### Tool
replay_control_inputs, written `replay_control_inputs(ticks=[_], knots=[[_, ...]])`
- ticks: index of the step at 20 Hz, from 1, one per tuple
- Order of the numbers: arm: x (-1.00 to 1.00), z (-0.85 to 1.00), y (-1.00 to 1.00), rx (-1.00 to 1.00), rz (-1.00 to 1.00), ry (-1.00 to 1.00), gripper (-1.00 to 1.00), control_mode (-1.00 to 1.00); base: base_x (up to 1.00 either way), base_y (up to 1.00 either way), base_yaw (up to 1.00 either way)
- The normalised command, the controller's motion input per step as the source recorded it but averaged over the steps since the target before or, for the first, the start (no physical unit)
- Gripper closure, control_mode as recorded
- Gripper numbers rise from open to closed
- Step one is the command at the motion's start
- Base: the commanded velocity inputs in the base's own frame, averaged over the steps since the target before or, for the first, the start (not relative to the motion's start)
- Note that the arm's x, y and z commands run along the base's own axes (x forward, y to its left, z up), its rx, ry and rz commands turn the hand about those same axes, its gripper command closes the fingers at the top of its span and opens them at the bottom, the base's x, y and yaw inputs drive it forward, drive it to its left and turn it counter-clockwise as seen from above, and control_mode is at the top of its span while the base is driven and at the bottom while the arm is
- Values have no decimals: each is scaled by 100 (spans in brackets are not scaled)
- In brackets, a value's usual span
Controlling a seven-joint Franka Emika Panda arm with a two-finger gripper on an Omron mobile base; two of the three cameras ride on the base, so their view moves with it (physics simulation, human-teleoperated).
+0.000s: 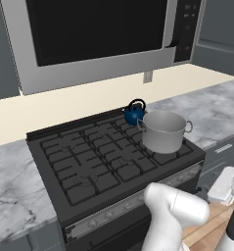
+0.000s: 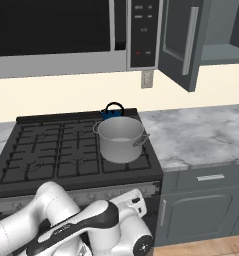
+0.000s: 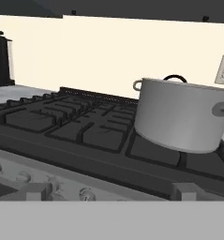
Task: Pick the kettle from the cabinet and place it on a stove burner. Then pick the pot from the counter and place it on another stove burner. Finally, turn both burners on.
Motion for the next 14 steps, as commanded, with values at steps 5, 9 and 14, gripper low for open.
replay_control_inputs(ticks=[5,9,14], knots=[[37,-32,0,3,-3,-3,-100,-100,0,0,0],[32,-33,0,4,-3,-2,-100,-100,0,0,0],[20,-35,-4,7,-4,0,-100,-100,0,0,0]])
